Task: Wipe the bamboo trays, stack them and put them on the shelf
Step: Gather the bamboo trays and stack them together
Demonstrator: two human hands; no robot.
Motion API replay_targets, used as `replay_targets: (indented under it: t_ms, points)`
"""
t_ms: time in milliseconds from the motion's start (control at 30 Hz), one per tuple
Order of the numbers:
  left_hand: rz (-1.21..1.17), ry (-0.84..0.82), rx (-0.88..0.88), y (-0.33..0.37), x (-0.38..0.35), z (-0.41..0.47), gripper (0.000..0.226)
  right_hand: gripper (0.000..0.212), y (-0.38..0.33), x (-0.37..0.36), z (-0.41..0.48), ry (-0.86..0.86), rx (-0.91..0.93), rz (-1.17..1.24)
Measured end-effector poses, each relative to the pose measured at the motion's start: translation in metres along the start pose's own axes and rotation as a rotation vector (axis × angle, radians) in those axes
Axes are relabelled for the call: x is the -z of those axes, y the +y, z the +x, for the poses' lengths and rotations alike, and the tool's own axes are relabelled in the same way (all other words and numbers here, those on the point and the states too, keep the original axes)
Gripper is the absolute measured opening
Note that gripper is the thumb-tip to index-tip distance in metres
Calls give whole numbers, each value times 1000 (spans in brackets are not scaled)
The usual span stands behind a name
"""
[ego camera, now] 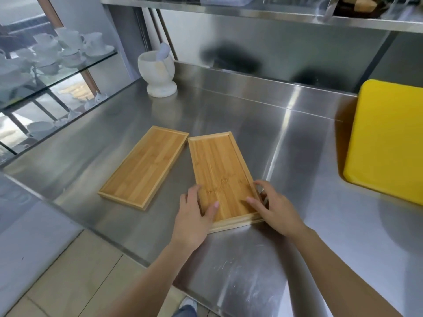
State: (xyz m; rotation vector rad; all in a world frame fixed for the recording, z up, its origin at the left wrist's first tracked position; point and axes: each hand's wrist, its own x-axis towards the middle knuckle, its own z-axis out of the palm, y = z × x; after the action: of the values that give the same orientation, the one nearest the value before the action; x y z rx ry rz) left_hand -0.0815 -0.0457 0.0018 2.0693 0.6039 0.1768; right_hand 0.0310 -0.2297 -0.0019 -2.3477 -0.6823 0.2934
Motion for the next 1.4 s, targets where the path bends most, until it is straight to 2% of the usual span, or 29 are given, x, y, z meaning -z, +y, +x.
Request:
replay_targets:
  t_ms: [33, 133, 233, 400, 833, 1033, 1200, 1300, 1400]
  points:
    - [7, -50, -50, -2, 1, -5, 58, 53, 3, 2, -5, 9, 51, 45]
    - [301, -206, -206, -12, -2, -15, 48, 52, 11, 5, -18, -22, 172, 7]
    - [424, -168, -266, -17, -5, -18, 25, 40, 16, 4, -27, -13, 240, -124]
    - [434, -95, -304, -18, -7, -23, 13, 23, 16, -2, -31, 49, 282, -180]
    - [395, -56, -340, -22, -11, -24, 16, 21, 13, -5, -35, 113, 220, -189]
    - [373, -66, -361, -29, 4, -25, 47, 34, -1, 2, -32, 275, 253, -304]
    - [320, 12, -247, -35, 39, -9, 50, 37, -44, -5, -10, 351, 299, -310]
    - [313, 105, -214, -37, 71, 6, 46, 34, -81, -20, 9, 300, 370, -278]
    - [378, 188, -160, -45, 106, 26, 43, 26, -117, -42, 34, 167, 374, -205]
